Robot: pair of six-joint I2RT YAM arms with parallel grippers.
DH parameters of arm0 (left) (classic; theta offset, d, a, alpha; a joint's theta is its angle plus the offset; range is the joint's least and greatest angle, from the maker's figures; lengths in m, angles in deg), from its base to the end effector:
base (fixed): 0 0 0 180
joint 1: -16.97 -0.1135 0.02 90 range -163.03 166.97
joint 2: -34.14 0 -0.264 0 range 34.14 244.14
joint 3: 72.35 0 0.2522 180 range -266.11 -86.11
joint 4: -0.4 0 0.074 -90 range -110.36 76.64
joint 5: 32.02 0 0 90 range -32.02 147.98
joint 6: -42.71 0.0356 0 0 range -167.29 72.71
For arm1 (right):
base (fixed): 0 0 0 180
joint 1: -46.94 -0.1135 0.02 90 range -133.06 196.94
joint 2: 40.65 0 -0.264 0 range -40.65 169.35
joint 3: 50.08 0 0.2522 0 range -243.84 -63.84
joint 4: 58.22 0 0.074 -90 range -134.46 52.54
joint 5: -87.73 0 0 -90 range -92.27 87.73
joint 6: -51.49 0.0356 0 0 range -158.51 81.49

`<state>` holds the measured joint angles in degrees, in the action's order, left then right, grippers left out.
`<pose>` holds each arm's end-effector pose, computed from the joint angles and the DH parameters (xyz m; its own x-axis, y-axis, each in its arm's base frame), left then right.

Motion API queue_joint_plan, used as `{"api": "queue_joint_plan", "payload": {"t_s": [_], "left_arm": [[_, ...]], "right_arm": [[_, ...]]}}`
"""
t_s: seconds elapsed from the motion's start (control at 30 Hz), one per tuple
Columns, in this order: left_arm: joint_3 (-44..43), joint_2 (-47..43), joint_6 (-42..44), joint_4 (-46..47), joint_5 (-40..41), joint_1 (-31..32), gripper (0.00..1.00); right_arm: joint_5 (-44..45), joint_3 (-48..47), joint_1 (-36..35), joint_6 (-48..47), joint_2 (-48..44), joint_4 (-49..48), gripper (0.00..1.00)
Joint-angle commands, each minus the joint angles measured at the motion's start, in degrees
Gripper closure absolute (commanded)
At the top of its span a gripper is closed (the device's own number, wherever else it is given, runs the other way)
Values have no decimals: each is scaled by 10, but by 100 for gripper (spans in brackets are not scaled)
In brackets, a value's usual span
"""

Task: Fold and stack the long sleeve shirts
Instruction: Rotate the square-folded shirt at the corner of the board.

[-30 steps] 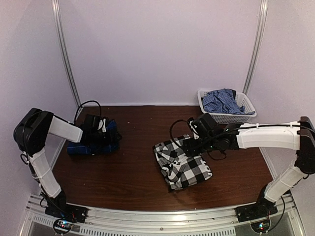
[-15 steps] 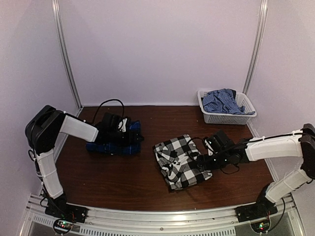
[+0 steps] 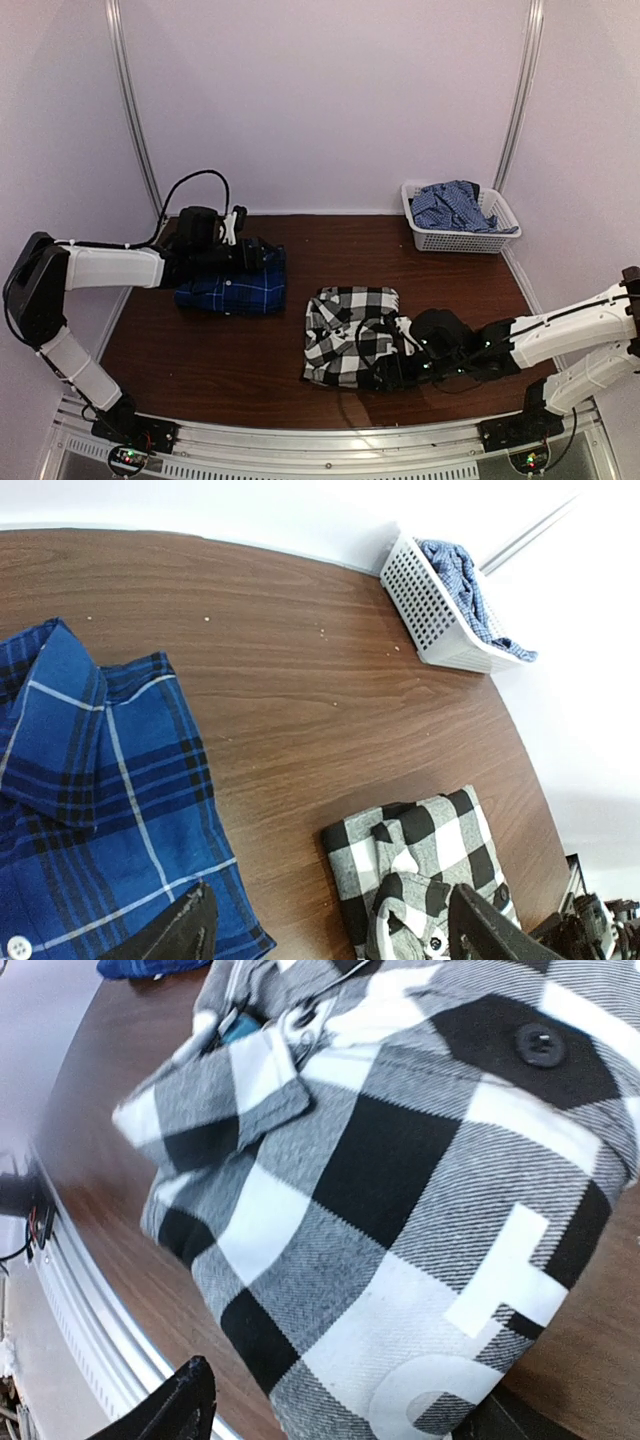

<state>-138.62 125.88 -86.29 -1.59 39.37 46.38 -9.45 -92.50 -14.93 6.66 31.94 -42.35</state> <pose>0.3005 -0.1824 0.2192 -0.7603 -0.2561 -0.5970 0.3006 0.6760 -0.6728 0.1068 0.2093 0.1600 -0.8888 -0.1701 -0.4256 -0.4050 0.7260 0.5557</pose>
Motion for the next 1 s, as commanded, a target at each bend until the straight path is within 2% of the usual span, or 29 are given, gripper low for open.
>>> {"api": "queue_joint_plan", "payload": {"t_s": [0.0, 0.1, 0.2, 0.27, 0.43, 0.57, 0.7, 0.83, 0.97], "left_arm": [[37, -58, 23, -37, 37, 0, 19], [61, -111, 31, -67, 67, 0, 19], [80, -170, 38, -99, 97, 0, 18], [92, -200, 38, -108, 101, 0, 17], [146, -253, 11, -110, 85, 3, 15], [202, -286, -31, -102, 81, 34, 15], [274, -331, -105, -80, 94, 89, 15], [336, -366, -174, -43, 99, 142, 14], [358, -349, -227, -17, 112, 203, 14]], "right_arm": [[-10, -43, -70, 24, 79, -78, 20], [-36, -123, -113, -13, 174, -78, 20], [-36, -198, -145, -57, 229, -28, 21], [-31, -222, -154, -83, 228, 6, 20], [13, -237, -139, -116, 149, 83, 17], [24, -252, -82, -143, 102, 139, 15], [-6, -255, 29, -180, 90, 151, 13], [-54, -281, 134, -233, 133, 148, 9], [-102, -314, 208, -266, 204, 145, 9]]}}
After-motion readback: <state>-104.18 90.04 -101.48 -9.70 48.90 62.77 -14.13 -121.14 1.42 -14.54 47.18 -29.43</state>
